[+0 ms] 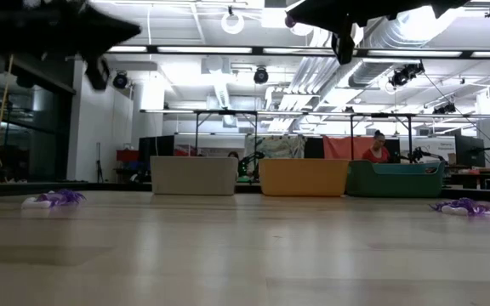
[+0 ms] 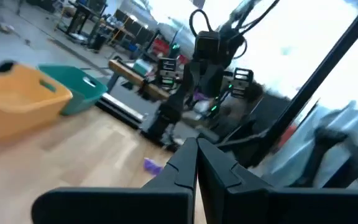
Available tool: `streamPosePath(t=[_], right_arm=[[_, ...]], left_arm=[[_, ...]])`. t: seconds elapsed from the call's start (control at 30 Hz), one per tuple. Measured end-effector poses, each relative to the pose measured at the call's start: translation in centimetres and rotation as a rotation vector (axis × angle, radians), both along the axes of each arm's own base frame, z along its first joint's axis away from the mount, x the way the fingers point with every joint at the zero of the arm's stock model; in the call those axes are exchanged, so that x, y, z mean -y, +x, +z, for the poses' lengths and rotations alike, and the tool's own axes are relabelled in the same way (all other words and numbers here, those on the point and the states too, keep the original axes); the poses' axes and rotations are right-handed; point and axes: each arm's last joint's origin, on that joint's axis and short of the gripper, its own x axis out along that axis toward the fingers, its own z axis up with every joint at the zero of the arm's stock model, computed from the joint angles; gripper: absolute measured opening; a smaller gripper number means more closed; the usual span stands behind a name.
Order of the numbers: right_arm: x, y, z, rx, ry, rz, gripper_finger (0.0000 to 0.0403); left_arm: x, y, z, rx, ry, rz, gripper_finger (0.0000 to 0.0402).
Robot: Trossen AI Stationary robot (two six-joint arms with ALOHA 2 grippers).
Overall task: Sort Halloween decoration
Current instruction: Put the purple witch hat toy into the orange bin
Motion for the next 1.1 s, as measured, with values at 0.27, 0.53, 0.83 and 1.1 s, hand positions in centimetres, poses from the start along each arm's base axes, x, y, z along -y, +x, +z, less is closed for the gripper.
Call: streamPosePath(t=[0.27,0.53,0.83,1.1], right_arm=[[1.8,0.1,0.9,0.092,-0.127,0.102,0.0000],[4.3,-0.2,1.7,0.162,-0.224,0.043,0.0000],[9.0,1.4,2.4,-0.040,-0.069,-0.179,0.0000],[18.4,4.5,1.9,-0.514,0.064,-0.566,0.0000]], left_arm=[[-1.0,6.9,7.7,-0.195,0.259,0.061,0.0001],[-1.7,10.5,12.2,-0.184,0.303,0.087,0.0001],[-3.5,8.5,15.9,-0.124,0.384,0.190,0.0001],[-5.3,5.8,16.4,-0.189,0.464,0.298,0.0001]])
